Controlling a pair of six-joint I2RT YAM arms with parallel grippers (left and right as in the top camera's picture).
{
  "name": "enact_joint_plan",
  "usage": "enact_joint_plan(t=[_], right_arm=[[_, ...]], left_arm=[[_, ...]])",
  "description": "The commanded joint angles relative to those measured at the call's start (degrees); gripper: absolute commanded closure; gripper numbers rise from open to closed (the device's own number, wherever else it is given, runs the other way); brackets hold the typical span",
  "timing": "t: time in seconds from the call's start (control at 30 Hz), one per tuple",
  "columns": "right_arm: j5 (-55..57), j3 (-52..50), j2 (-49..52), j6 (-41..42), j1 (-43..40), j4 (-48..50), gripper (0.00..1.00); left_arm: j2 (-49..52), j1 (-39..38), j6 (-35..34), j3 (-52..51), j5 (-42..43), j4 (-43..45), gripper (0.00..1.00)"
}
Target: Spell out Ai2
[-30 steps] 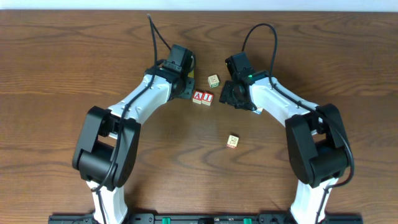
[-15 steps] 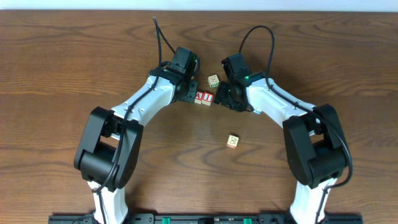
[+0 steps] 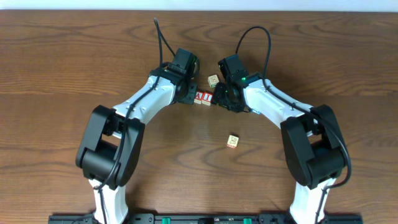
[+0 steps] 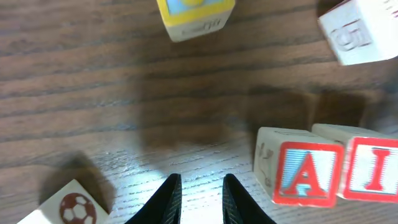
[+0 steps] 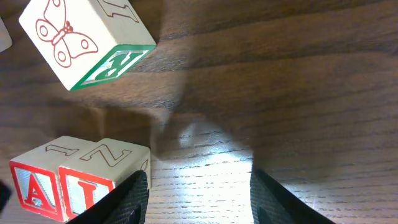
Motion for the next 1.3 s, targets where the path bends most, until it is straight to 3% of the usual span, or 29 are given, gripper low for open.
enact_joint_plan(t=[0.0, 0.97, 1.27], right_arm=[[1.6, -0.2, 2.7, 0.2, 0.4, -0.3, 0.47], [2.5, -0.2, 2.7, -0.5, 0.4, 0.2, 0.44], [2.5, -0.2, 2.7, -0.5, 0.4, 0.2, 0.41]], left_arm=[[1.7, 0.1, -0.8, -0.3, -1.0, 0.1, 0.77], [1.8, -0.3, -2.6, -0.3, 2.1, 2.8, 0.76], [1.8, -1.0, -2.6, -0.3, 2.5, 1.7, 0.71]])
